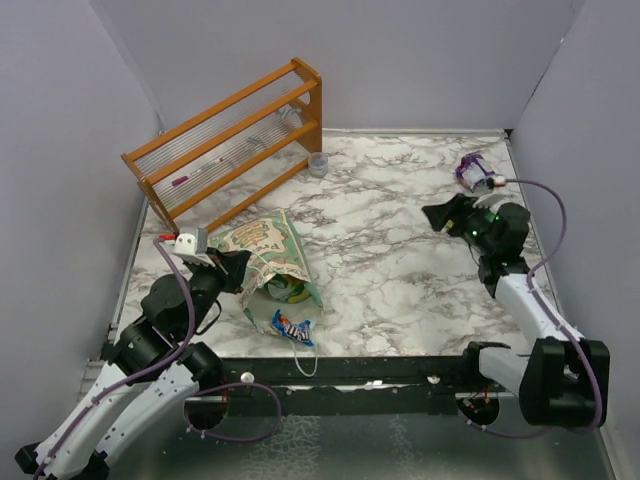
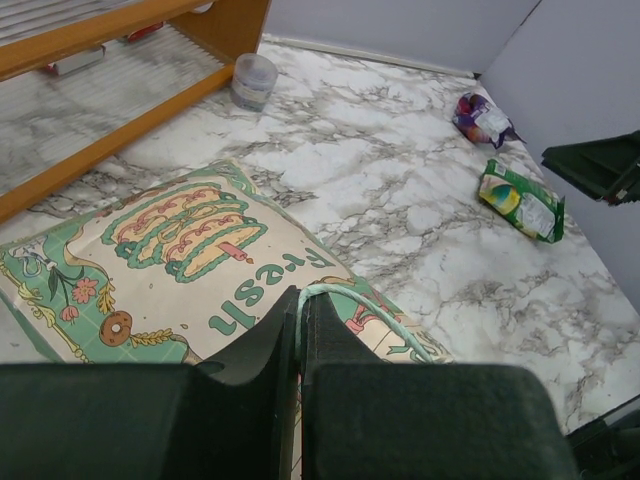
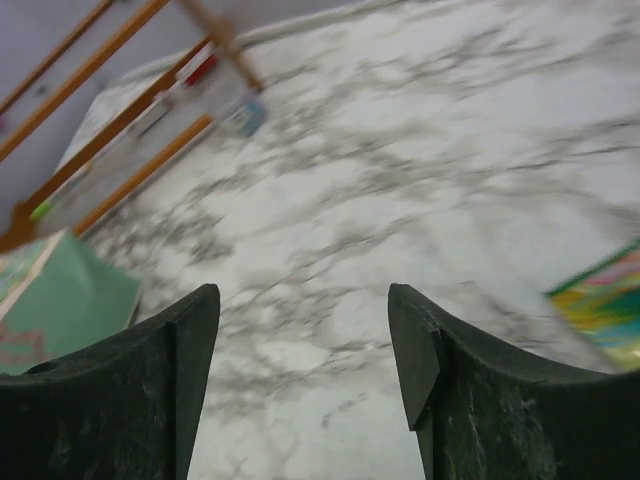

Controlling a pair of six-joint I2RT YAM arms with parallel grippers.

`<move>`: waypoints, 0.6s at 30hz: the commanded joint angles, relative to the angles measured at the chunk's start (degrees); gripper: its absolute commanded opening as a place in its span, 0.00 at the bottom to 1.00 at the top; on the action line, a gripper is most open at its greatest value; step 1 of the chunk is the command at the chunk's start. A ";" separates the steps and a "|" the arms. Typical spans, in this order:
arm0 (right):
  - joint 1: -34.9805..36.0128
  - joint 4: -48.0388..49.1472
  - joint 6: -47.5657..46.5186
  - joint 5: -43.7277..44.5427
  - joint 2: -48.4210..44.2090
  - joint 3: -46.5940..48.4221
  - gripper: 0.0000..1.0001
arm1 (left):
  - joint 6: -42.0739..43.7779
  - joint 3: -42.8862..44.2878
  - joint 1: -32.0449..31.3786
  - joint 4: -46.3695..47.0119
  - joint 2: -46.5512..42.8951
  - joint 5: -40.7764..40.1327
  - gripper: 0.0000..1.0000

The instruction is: Take the snacks out of the paper bag

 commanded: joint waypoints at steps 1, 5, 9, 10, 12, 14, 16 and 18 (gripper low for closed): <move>15.42 -5.25 -6.18 -13.35 -5.86 -3.37 0.69 | 0.32 -0.34 0.08 1.18 1.21 0.53 0.00; 28.06 -9.61 -10.13 -12.93 -16.04 -7.13 0.68 | 0.17 -0.07 0.10 0.64 2.34 0.20 0.00; 40.94 -11.21 -10.52 -12.32 -23.16 -9.63 0.69 | -0.15 0.20 0.02 -0.01 3.06 -0.70 0.00; 44.74 -11.73 -11.03 -9.72 -24.63 -10.11 0.69 | -0.26 0.21 0.08 -0.05 3.11 -1.08 0.00; 53.29 -12.10 -12.71 -3.86 -26.65 -11.29 0.69 | -0.34 0.23 0.09 -0.28 3.05 -1.71 0.00; 61.48 -11.48 -14.30 1.73 -26.08 -11.74 0.69 | -0.37 0.29 0.07 -0.42 2.96 -2.11 0.00; 69.65 -9.87 -16.01 7.19 -22.01 -11.10 0.69 | -0.50 0.29 0.04 -0.43 2.86 -2.30 0.00; 78.13 -8.16 -18.44 14.87 -15.63 -9.09 0.69 | -0.52 0.21 0.04 -0.43 2.92 -2.26 0.00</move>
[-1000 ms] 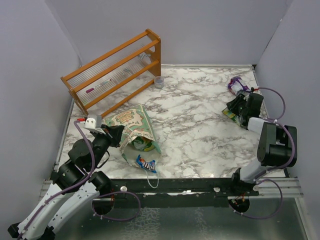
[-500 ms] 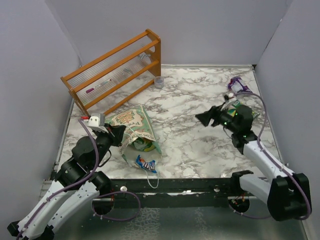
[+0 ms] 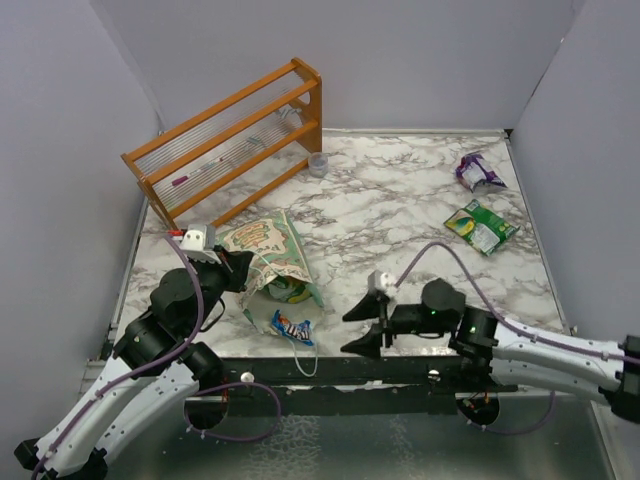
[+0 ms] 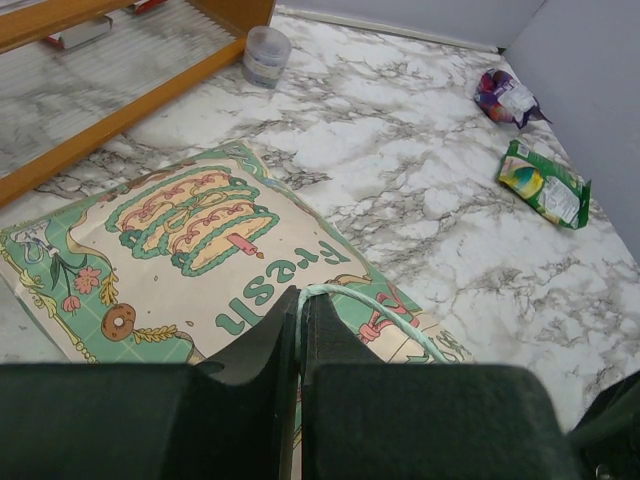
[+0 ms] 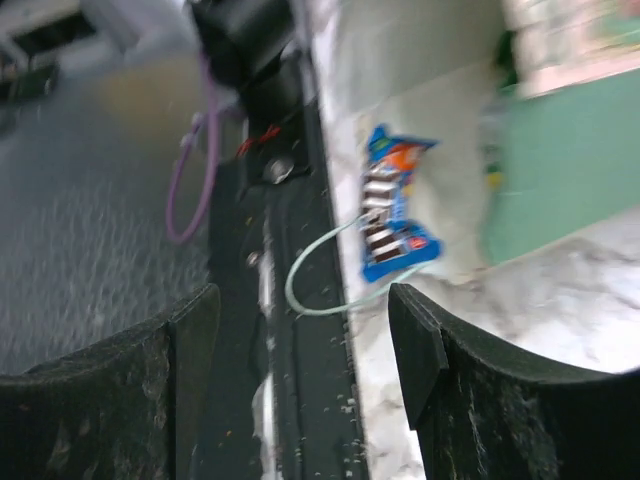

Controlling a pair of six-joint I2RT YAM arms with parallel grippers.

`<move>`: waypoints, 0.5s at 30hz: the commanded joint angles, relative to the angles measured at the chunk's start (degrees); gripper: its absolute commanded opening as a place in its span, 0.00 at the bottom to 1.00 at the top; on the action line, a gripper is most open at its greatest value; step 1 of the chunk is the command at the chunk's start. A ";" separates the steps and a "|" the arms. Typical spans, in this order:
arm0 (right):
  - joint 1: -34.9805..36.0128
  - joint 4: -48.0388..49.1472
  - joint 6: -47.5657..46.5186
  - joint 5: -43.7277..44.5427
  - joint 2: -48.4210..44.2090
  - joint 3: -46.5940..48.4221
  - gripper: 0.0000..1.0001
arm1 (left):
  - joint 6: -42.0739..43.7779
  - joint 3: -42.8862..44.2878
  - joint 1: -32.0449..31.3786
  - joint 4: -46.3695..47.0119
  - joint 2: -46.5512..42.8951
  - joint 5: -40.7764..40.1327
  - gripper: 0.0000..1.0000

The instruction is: Take the snacks out of the paper bag

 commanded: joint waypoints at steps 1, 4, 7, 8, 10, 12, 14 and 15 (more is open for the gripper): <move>18.16 2.51 -7.34 20.38 12.51 3.20 0.69 | -0.31 0.28 0.06 0.35 0.05 -1.86 0.00; 25.94 4.96 -12.39 30.17 22.23 7.78 0.68 | -0.49 0.38 0.01 0.11 0.42 -1.90 0.00; 28.94 10.90 -17.38 35.45 29.72 9.63 0.68 | -0.49 0.38 0.01 0.03 0.74 -2.07 0.00; 29.67 13.13 -19.00 36.95 31.72 9.98 0.68 | -0.48 0.45 0.03 -0.06 0.86 -2.13 0.00; 30.21 16.40 -21.27 38.95 35.31 10.88 0.68 | -0.64 0.49 0.03 -0.16 0.98 -2.02 0.00; 30.40 19.18 -23.31 39.26 38.76 11.73 0.67 | -0.62 0.47 0.06 -0.11 1.05 -1.84 0.00; 30.56 21.57 -24.19 40.19 42.60 12.97 0.66 | -0.60 0.48 0.02 -0.07 1.05 -1.67 0.00; 30.49 22.41 -24.11 41.68 44.52 13.76 0.65 | -0.58 0.47 0.04 -0.02 0.99 -1.61 0.00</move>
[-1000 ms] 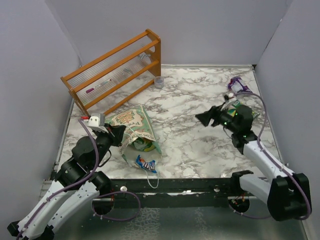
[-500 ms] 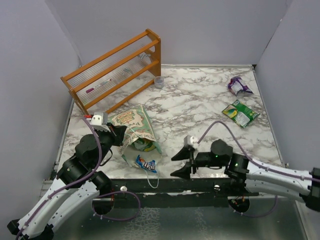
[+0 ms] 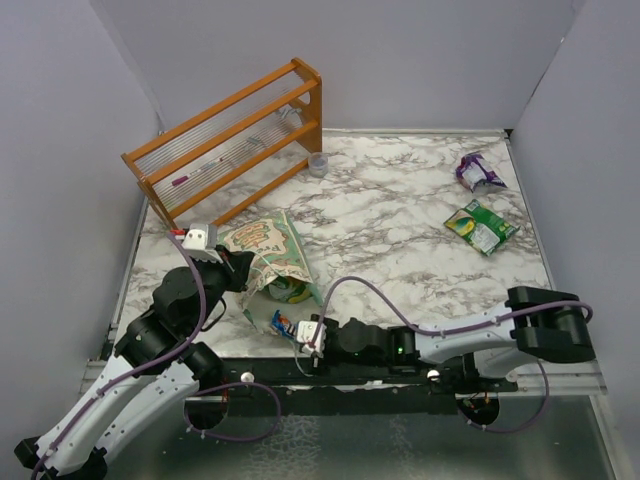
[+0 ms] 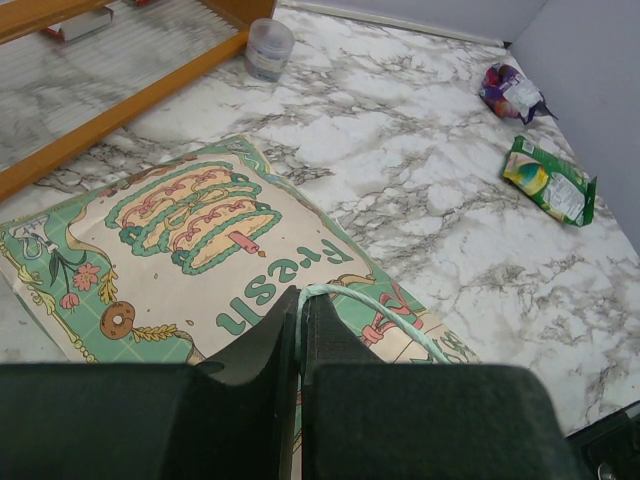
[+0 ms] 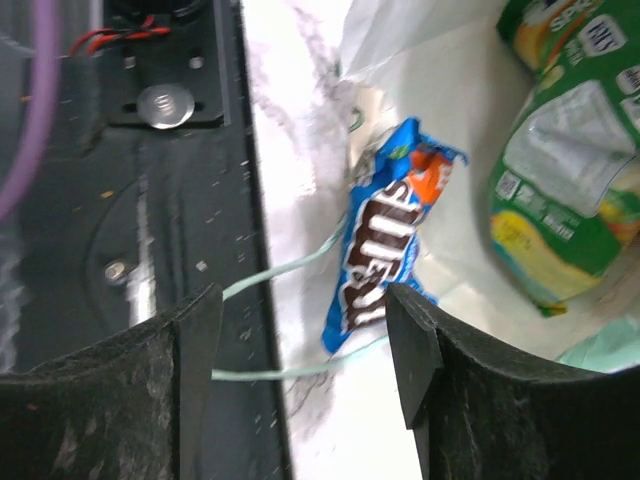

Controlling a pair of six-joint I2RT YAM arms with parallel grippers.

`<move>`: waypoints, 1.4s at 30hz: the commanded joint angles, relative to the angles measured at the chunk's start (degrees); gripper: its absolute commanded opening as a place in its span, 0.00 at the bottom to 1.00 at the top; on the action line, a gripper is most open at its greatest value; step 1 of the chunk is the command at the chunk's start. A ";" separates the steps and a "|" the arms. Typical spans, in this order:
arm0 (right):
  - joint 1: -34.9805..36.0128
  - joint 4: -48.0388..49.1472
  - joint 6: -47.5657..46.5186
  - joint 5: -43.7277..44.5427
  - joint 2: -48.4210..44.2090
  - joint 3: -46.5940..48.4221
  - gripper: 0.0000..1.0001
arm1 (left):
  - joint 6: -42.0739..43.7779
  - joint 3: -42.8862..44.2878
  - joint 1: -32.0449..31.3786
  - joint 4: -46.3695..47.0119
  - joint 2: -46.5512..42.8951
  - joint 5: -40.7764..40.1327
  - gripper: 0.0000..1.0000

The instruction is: Take the snacks out of the paper bag

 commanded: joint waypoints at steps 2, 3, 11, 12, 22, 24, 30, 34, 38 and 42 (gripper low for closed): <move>0.52 10.73 -4.58 10.12 8.86 4.75 0.64 | -0.18 0.47 0.06 0.24 0.19 -1.17 0.00; 0.46 11.68 -3.87 11.50 9.87 5.06 0.61 | -0.18 0.47 0.06 0.31 0.27 -1.07 0.00; 0.47 14.59 -1.43 15.69 16.18 6.18 0.57 | 0.00 0.47 0.09 0.47 0.71 -0.66 0.00; 0.49 14.69 -1.30 16.09 16.90 6.39 0.56 | 0.00 0.47 0.12 0.45 0.72 -0.66 0.00; 0.48 14.47 0.52 18.55 19.76 8.02 0.33 | 0.08 0.34 0.08 0.56 0.75 -0.65 0.00; 0.45 14.01 1.01 18.22 19.66 8.15 0.29 | 0.03 0.38 0.06 0.57 0.80 -0.66 0.00; 0.47 9.66 2.88 15.95 17.32 9.29 0.19 | 0.06 0.37 0.07 0.54 0.54 -0.57 0.00; 0.45 8.88 4.33 16.24 14.42 8.16 0.20 | 0.08 0.38 0.06 0.56 0.43 -0.66 0.00; 0.46 10.11 6.04 17.74 12.04 5.81 0.22 | 0.06 0.38 0.06 0.65 0.45 -0.66 0.00; 0.42 11.78 9.40 16.81 12.50 4.59 0.24 | 0.08 0.38 0.08 0.67 0.58 -0.66 0.00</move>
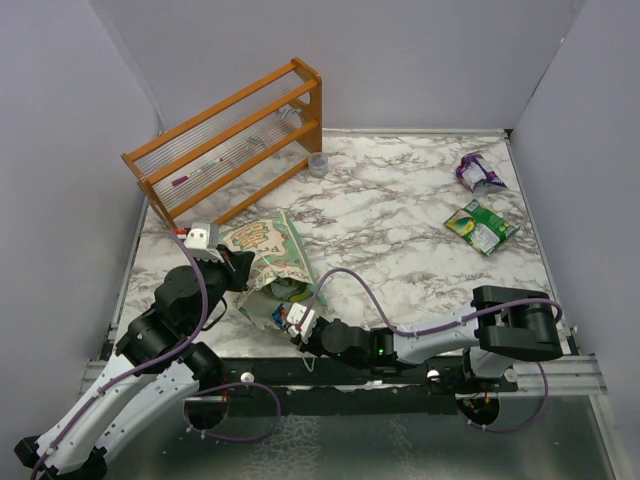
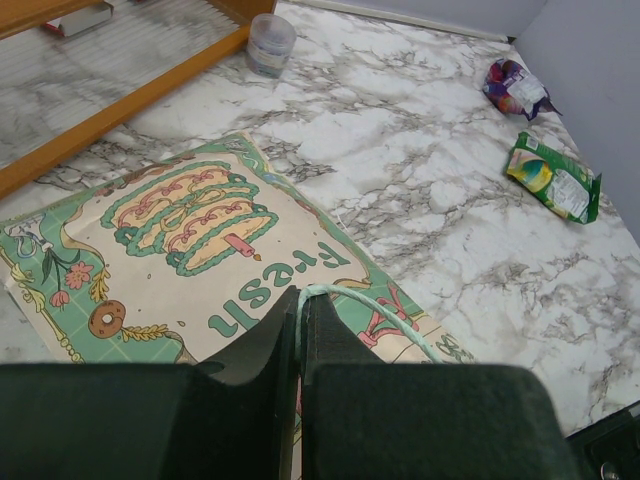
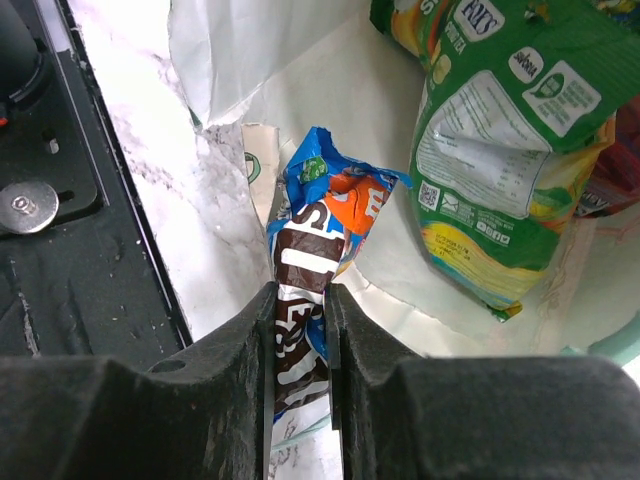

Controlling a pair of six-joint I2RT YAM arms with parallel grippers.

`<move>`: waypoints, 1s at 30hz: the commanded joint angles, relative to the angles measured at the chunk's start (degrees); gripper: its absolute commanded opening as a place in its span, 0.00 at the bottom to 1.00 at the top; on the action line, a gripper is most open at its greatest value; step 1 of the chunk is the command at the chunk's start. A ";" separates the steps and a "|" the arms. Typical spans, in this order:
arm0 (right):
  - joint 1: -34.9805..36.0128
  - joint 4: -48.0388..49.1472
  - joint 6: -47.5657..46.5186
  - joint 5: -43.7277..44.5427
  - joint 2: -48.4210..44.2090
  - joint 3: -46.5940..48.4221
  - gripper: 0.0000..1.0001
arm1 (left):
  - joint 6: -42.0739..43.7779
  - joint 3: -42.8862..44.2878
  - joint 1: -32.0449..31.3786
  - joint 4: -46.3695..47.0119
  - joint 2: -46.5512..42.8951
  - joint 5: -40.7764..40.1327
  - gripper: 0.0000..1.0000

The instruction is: Take the snacks out of the paper bag

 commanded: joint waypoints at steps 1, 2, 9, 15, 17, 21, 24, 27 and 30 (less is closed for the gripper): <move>0.44 2.79 4.98 -0.38 -0.16 -1.42 0.24 | 0.07 0.38 0.07 0.60 0.01 -0.68 0.00; 0.42 2.54 5.42 -0.56 0.27 -1.17 0.24 | 0.06 0.38 0.06 0.57 0.00 -0.68 0.00; 0.40 1.83 6.12 1.60 -1.53 -0.96 0.23 | 0.08 0.43 0.06 0.58 0.18 -0.66 0.00; 0.38 0.57 6.47 2.74 -6.75 -0.83 0.21 | 0.06 0.39 0.06 0.55 0.28 -0.68 0.00; 0.37 0.36 6.55 3.24 -7.99 -0.84 0.20 | 0.02 0.38 0.12 0.53 0.28 -0.61 0.00; 0.38 -1.45 6.60 3.79 -9.70 -0.22 0.19 | 0.04 0.38 0.09 0.57 0.28 -0.57 0.00; 0.40 -6.01 7.24 2.81 -11.69 0.42 0.18 | 0.08 0.38 0.06 0.53 0.25 -0.68 0.00; 0.37 -9.95 8.40 2.49 -15.44 -0.83 0.18 | 0.04 0.38 0.06 0.57 0.15 -0.68 0.00; 0.36 -12.26 9.39 2.68 -21.48 -4.23 0.18 | 0.08 0.38 0.06 0.57 0.11 -0.83 0.00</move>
